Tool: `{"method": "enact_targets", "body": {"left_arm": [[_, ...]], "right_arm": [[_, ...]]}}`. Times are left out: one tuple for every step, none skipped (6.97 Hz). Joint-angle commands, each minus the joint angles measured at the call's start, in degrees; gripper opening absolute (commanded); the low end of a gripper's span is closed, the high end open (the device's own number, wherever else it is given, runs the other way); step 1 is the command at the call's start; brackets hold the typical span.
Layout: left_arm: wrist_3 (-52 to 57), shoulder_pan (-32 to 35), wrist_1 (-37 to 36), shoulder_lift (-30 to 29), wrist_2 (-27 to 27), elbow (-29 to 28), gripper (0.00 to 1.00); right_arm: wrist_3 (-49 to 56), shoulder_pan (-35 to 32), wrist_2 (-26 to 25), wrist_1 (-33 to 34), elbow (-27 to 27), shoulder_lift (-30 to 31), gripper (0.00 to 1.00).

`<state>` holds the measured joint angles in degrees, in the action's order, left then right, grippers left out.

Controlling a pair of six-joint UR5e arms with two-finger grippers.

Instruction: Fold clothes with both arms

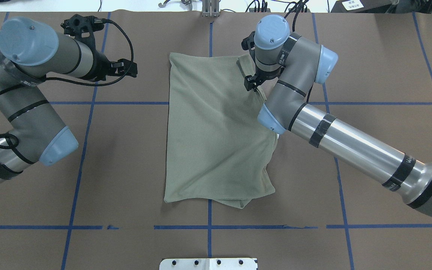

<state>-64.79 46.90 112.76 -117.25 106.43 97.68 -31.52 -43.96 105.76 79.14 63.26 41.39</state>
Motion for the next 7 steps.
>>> {"method": "enact_targets", "body": {"left_arm": [[-0.16,-0.06,0.00,-0.43,0.00,0.05,1.00],[-0.16,-0.06,-0.17,-0.61,0.09,0.05,1.00],[-0.16,0.03,-0.18,-0.69,0.09,0.05,1.00],[-0.60,0.03,-0.26,-0.87,0.26,0.14,1.00],[-2.34,-0.06,-0.61,-0.96,0.79,1.53,1.00],[-8.88,-0.41,-0.35,0.26,7.67,3.55,1.00],[-16.61,-0.93,0.43,2.36,10.52,6.87,1.00]], "right_arm": [[4.51,-2.43,0.15,-0.13,0.02,3.15,1.00],[5.23,-3.40,0.41,-0.22,0.11,3.43,1.00],[4.98,-3.58,1.63,-0.13,0.28,2.65,1.00],[4.71,-3.67,3.21,-0.22,0.81,1.77,1.00],[4.19,-3.76,6.01,0.31,3.77,1.85,1.00],[1.83,-3.93,9.08,0.40,7.63,2.81,1.00],[-2.11,-3.76,10.42,0.40,12.63,5.08,1.00]]}}
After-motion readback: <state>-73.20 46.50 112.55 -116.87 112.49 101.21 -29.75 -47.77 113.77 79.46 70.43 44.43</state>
